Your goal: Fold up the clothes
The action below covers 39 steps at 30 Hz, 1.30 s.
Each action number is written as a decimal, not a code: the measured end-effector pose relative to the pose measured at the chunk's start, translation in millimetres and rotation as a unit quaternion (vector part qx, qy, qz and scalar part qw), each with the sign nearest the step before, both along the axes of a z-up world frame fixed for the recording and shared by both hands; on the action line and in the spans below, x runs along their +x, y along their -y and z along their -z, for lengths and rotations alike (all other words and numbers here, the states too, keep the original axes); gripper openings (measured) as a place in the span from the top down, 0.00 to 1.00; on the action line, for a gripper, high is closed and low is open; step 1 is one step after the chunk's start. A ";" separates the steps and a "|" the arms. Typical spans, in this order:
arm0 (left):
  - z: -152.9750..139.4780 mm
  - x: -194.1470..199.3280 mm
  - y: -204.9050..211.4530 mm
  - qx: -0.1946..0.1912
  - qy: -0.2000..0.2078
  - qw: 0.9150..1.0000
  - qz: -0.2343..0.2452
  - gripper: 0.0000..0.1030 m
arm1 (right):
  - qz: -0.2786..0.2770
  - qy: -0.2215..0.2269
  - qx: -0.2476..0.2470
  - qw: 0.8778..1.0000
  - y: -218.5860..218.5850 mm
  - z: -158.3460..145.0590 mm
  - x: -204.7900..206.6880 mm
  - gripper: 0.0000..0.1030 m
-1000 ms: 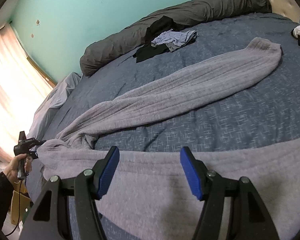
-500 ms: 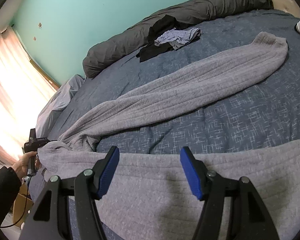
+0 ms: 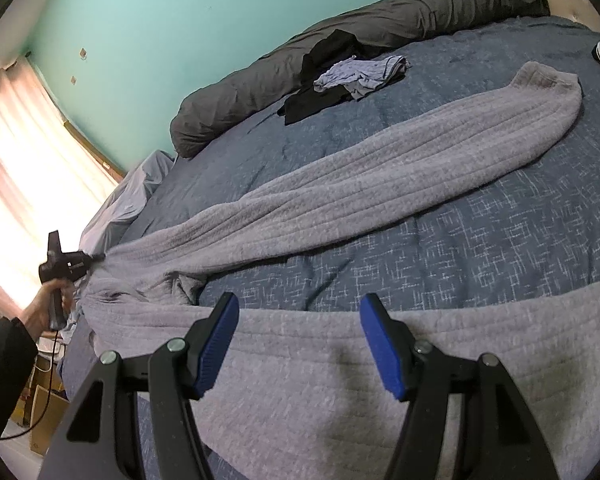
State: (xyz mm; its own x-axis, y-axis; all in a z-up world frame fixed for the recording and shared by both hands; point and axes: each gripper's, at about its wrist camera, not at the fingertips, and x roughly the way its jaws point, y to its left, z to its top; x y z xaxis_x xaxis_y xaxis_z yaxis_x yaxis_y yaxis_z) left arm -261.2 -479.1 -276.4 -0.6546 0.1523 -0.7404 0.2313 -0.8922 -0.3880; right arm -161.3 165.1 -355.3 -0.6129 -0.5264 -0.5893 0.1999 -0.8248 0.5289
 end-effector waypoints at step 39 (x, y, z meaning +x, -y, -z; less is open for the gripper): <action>30.7 26.9 -35.6 0.014 0.052 0.997 0.048 0.98 | -0.005 0.002 -0.018 1.000 -2.3 5.1 0.4 0.38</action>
State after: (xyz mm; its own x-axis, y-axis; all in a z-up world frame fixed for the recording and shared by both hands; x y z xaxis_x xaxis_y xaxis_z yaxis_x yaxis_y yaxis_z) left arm -234.2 -443.5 -307.1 -0.5555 0.2318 -0.7986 0.1867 -0.9011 -0.3914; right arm -160.9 167.4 -360.3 -0.6056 -0.5526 -0.5727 0.2055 -0.8038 0.5582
